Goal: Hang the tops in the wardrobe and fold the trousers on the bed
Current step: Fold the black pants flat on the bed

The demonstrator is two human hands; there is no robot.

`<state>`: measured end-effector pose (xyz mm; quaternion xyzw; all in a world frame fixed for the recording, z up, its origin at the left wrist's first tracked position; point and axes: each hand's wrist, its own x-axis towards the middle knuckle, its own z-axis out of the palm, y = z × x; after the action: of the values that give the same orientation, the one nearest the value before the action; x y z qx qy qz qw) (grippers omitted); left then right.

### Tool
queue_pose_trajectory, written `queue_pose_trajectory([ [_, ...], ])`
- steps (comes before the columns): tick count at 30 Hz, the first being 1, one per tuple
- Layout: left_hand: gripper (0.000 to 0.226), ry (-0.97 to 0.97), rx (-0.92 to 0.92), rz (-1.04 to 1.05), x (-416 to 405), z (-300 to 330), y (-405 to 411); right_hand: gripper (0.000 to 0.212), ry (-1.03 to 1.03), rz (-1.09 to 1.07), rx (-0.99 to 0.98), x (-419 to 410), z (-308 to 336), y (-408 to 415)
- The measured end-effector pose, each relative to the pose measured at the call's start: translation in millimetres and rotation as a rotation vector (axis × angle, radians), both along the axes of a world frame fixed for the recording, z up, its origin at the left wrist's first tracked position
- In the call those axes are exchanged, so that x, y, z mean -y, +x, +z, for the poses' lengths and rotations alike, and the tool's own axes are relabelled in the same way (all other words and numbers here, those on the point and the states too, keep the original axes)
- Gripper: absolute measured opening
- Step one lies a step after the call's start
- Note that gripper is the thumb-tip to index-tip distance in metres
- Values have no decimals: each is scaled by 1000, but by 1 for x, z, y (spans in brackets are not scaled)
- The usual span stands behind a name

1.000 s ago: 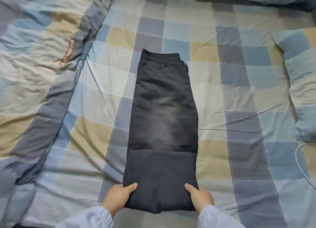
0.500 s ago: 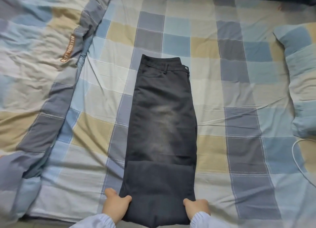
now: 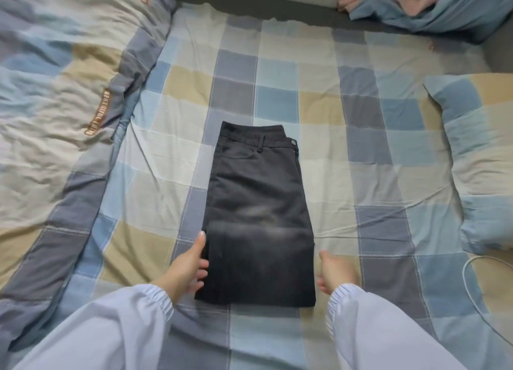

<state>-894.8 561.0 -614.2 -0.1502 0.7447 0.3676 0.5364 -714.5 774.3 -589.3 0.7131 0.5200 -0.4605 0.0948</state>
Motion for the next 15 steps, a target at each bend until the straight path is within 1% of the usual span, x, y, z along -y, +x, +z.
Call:
queue_pose_trajectory([
  [1,72,-33,-95,-105,-2,-12,3,30,29,118,4,5,-14,1],
  [2,80,-100,-182,-226,1,-28,12,32,14,237,13,13,-25,3],
  [3,86,-169,-272,-344,3,-41,19,42,1,327,32,20,-39,5],
  [4,86,-228,-332,-375,4,-48,28,54,15,371,66,26,-55,9],
  [5,83,-263,-373,-349,5,-58,35,62,67,384,108,32,-67,12],
  [7,80,-284,-451,-270,2,-69,45,70,186,382,162,40,-81,14],
  [9,81,-246,-558,-143,-2,-75,46,75,291,352,197,44,-92,16],
  [10,84,-221,-593,-93,-4,-76,45,80,320,309,179,45,-96,17],
  [11,85,-197,-605,-51,-6,-77,42,84,317,243,122,43,-97,19],
  [12,85,-182,-588,-32,-7,-79,39,83,280,180,38,40,-97,19],
  [14,79,-153,-528,-44,-10,-80,34,67,131,100,-130,29,-96,18],
  [15,79,-155,-517,-75,-11,-76,34,58,78,119,-162,24,-94,19],
])
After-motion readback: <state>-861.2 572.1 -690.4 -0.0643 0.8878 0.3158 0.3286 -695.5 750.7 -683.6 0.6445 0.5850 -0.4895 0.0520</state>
